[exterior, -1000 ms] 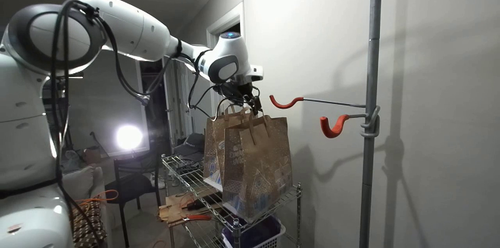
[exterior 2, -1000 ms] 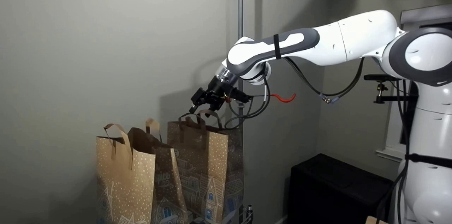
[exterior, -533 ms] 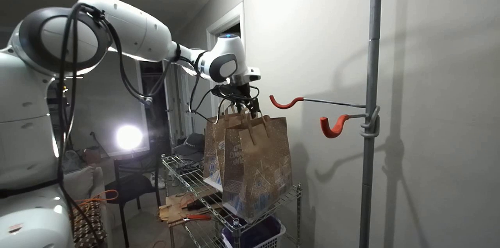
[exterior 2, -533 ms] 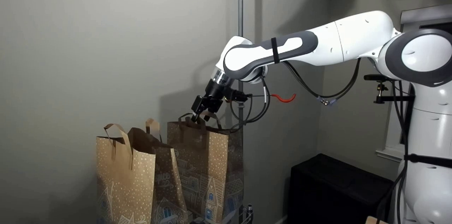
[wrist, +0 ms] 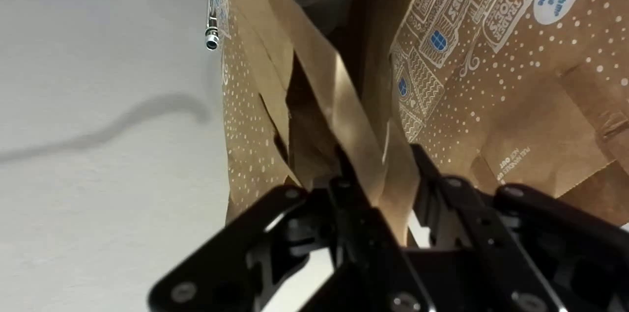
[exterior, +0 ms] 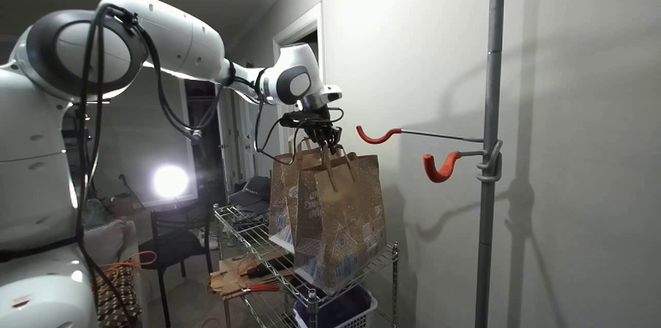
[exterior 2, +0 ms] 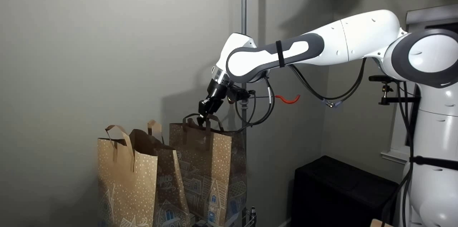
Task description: Hang the paper bag on the right on the orange hook on the right
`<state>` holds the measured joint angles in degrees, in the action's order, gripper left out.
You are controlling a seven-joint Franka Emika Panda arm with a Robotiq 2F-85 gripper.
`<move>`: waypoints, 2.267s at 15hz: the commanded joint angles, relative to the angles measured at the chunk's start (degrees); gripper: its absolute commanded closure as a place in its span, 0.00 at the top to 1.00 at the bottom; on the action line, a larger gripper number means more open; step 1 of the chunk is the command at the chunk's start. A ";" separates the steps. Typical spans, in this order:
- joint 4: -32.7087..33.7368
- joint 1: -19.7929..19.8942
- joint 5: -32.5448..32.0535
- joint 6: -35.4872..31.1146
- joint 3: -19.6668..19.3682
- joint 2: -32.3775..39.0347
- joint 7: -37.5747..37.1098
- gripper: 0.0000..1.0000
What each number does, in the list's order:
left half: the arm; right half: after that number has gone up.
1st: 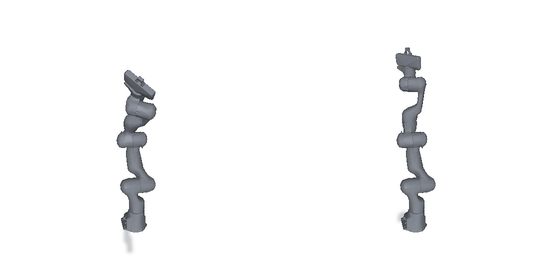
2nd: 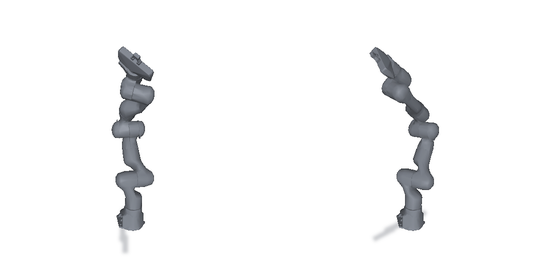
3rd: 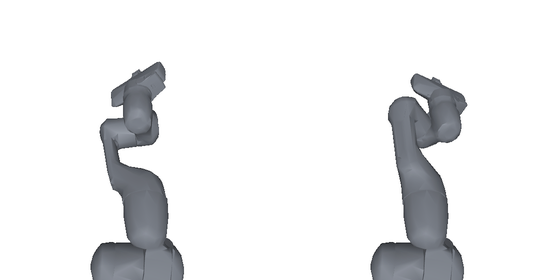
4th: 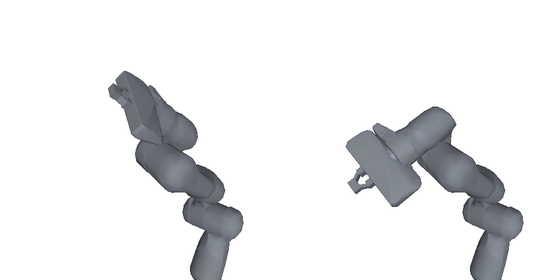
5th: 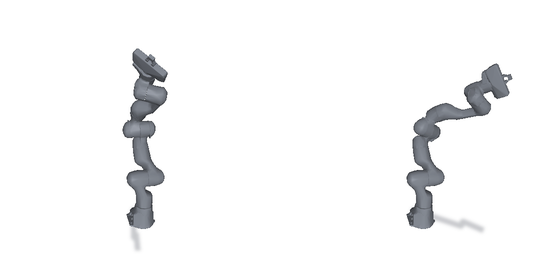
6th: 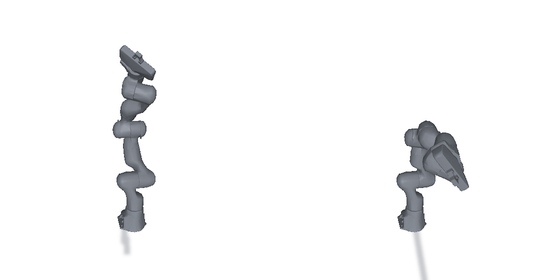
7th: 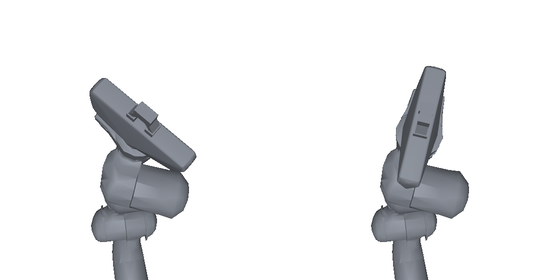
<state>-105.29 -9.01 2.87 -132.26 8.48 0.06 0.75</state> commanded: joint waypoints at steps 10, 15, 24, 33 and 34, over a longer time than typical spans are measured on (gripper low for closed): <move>1.76 0.00 -5.14 2.39 0.11 -0.91 0.78 0.05; 5.86 0.09 -5.75 7.72 0.02 -3.72 3.38 0.05; 10.59 2.43 -2.64 13.76 -3.92 -5.30 9.31 0.05; 10.24 4.46 -1.23 14.16 -6.87 -6.11 14.06 0.05; 10.11 4.61 -1.38 13.91 -7.04 -6.11 14.00 0.04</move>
<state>-95.15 -5.41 0.09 -119.34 1.79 -5.21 11.89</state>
